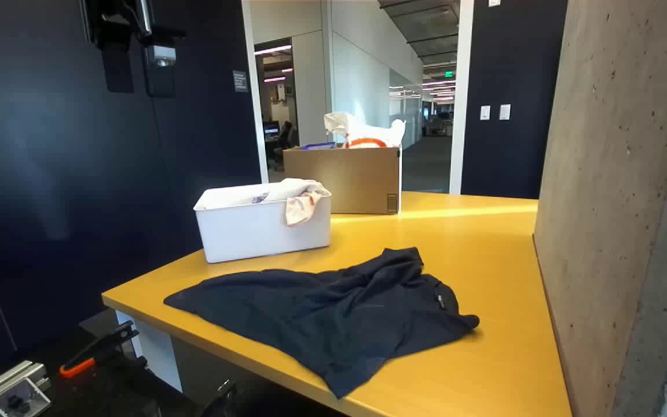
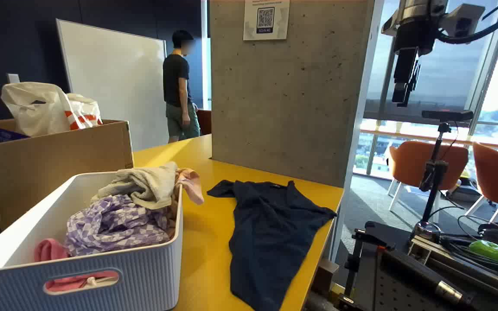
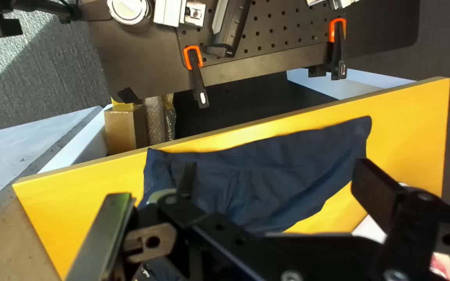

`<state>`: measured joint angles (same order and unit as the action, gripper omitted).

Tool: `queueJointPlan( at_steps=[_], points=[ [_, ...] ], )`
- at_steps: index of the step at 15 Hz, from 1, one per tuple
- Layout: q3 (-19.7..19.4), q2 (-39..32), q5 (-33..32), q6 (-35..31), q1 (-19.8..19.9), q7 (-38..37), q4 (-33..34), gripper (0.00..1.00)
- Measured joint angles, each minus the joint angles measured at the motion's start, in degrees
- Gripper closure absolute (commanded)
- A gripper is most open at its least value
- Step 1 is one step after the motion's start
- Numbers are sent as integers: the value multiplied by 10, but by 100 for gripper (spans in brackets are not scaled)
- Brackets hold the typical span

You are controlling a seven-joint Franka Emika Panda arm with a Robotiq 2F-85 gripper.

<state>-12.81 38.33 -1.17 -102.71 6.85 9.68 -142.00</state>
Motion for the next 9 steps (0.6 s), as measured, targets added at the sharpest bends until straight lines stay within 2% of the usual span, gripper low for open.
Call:
queueJointPlan(
  at_steps=[9],
  points=[
    [1, -4, 5, -3, 0, -3, 1, 0]
  ],
)
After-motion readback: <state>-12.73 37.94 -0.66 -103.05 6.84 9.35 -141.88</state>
